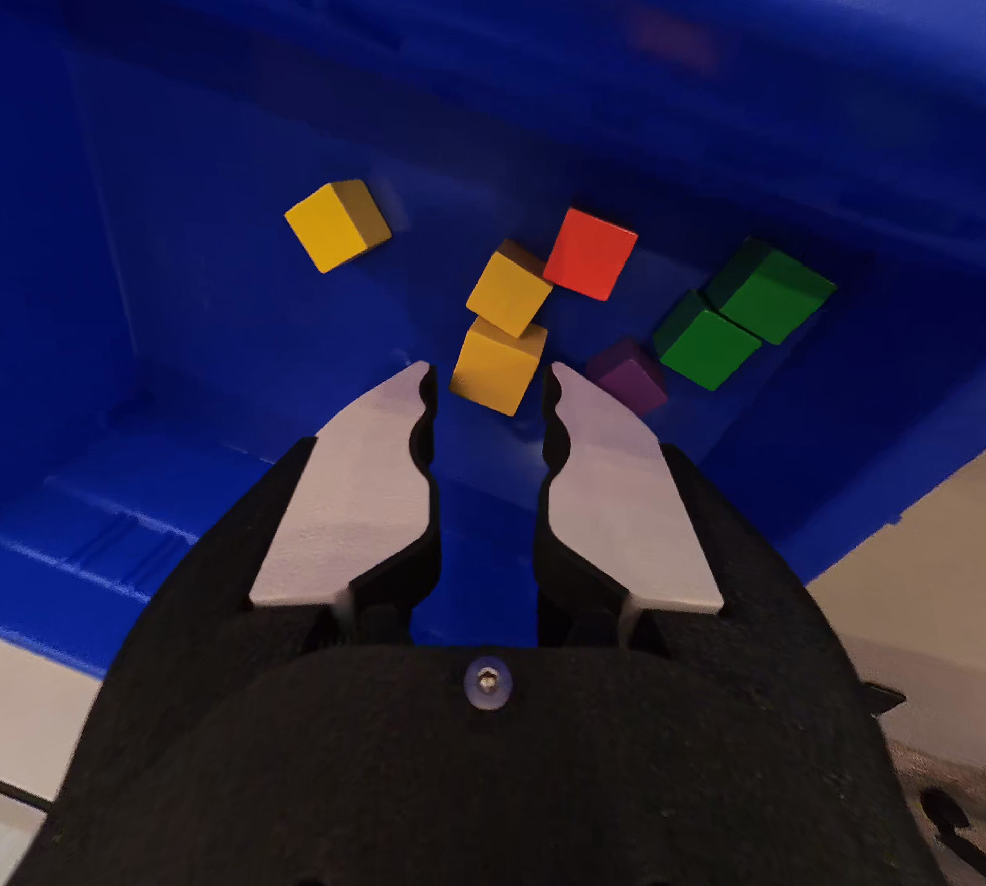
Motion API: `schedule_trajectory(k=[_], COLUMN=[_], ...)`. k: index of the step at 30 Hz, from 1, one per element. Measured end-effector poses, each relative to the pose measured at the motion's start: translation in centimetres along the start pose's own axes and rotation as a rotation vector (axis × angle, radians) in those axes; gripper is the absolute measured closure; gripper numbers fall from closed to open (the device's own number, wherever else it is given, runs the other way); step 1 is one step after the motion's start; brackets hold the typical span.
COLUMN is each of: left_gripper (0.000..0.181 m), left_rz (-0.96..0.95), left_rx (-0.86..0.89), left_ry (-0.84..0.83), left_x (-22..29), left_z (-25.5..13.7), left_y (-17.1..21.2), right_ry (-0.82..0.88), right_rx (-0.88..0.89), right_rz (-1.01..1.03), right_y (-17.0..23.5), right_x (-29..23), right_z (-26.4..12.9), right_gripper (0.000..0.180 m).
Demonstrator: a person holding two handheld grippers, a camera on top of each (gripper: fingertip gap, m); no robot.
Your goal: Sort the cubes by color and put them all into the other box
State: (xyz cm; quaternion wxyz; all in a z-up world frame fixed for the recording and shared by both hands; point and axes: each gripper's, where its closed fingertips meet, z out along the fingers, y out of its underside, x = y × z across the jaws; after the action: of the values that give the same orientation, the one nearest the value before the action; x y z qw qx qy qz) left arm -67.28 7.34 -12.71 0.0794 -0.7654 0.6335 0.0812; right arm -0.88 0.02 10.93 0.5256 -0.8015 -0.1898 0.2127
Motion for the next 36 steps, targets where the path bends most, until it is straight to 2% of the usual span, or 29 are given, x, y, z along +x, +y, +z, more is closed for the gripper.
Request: schedule_trajectory(k=[6,10,13,17,21,24,27,30,36], left_gripper=[0.152,0.152,0.152,0.152,0.152,0.153,0.153,0.153,0.153], left_rz=[-0.018,-0.032,-0.102,-0.16,-0.101,0.038,0.188,0.299,0.406], left_rx=[-0.026,-0.017,0.092,0.311,0.644,0.91,1.121,1.298,1.465], left_ry=[0.067,-0.03,-0.165,-0.395,-0.543,-0.535,-0.484,-0.436,-0.406], left_x=[0.3,-1.1,-3.1,-5.3,-3.6,0.9,6.0,10.6,14.9], left_z=[0.9,-0.6,-4.6,-13.6,-23.2,-27.9,-30.5,-32.4,-34.0], left_y=[0.2,0.6,-0.2,-3.1,-10.9,-19.1,-26.8,-33.0,-40.5], right_ry=[0.002,0.019,0.048,0.059,0.003,0.013,-0.132,-0.327,-0.747], right_rx=[-0.01,0.06,0.141,0.269,0.381,0.456,0.462,0.395,0.261], right_rz=[0.009,0.033,0.067,0.141,0.187,0.142,0.125,0.11,0.194], right_y=[0.4,-0.2,-0.7,-1.0,-1.8,-3.4,-4.7,-5.5,-5.9], right_x=[0.4,1.0,2.2,4.0,4.2,3.5,0.1,-4.5,-14.5], right_z=[-0.4,-2.4,-5.0,-8.6,-10.8,-11.5,-10.1,-6.4,0.6], right_gripper=[0.139,0.141,0.142,0.143,0.148,0.147,0.139,0.134,0.121])
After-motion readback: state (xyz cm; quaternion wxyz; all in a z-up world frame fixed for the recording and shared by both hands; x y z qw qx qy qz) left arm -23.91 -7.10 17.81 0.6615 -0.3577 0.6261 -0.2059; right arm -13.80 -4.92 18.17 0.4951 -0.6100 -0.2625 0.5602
